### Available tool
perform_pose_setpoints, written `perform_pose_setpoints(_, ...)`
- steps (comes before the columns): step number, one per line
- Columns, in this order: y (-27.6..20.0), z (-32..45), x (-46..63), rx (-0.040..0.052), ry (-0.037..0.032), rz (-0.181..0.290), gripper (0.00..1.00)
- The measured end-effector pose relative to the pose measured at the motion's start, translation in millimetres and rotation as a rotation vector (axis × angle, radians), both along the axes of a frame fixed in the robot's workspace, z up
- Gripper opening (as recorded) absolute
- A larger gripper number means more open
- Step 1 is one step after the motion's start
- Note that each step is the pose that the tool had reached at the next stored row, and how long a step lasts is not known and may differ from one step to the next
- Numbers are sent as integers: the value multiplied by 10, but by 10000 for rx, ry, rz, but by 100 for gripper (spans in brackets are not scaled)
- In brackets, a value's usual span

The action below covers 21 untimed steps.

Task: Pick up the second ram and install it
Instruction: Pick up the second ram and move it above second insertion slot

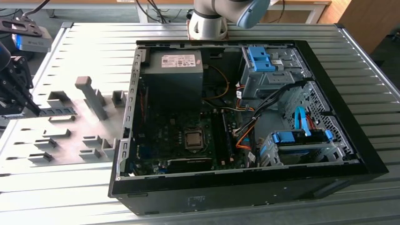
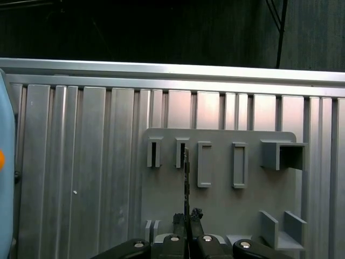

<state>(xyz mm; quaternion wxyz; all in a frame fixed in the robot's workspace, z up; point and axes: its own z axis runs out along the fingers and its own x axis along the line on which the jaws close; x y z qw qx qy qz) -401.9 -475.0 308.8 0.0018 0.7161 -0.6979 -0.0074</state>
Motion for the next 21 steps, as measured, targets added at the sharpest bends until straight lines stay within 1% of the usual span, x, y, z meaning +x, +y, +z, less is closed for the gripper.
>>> perform_pose_setpoints(4,0,8,0,-3,1,0,14)
perform_pose_setpoints(8,1,10,0,-29,2,0,14)
perform_pose_setpoints(10,3,22,0,-125,2,0,14)
perform_pose_setpoints(18,4,23,0,-163,1,0,14)
perform_pose_setpoints(20,6,27,0,-217,1,0,14)
perform_pose_setpoints(21,6,29,0,-220,1,0,14)
